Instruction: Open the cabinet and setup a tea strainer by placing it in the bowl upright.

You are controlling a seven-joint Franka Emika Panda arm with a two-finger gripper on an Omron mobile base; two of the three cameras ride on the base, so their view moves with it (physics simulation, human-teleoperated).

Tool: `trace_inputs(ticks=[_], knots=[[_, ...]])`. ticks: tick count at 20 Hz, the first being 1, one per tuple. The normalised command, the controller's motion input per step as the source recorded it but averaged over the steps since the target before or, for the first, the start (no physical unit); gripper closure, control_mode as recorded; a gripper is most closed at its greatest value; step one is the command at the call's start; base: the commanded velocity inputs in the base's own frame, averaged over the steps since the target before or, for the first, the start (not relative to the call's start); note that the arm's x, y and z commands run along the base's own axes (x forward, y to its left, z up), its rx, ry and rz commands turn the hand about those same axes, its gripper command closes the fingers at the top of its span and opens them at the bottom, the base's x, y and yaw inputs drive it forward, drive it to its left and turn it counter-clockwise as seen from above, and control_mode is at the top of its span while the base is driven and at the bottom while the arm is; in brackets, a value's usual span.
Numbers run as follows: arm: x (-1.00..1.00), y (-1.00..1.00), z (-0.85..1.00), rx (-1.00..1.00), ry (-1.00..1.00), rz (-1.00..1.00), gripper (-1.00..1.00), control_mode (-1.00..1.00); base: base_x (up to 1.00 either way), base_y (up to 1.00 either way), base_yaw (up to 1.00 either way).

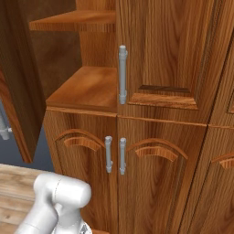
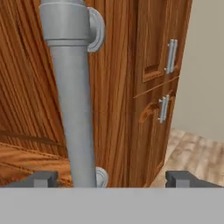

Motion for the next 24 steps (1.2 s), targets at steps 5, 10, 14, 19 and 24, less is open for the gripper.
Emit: trace_inputs(ticks=[5,10,14,19,24], knots=[[-0.43,-0.33,0.0,0.34,0.06,0.22,-1.0,-1.0,0.0,0.0,0.0],[-0.23,-0.17,0.0,0.29,0.11,0.21,-1.0,-1.0,0.0,0.0,0.0],[-0.03,-0.28,-0.1,0.3,0.16,0.16,-1.0,-1.0,0.0,0.0,0.0],[0.0,-0.46,-0.27,0.32,0.22,0.11,-1.0,-1.0,0.0,0.0,0.0],[0.0,-0.34,-0.06,0.27,0.12,0.11,-1.0,-1.0,0.0,0.0,0.0]])
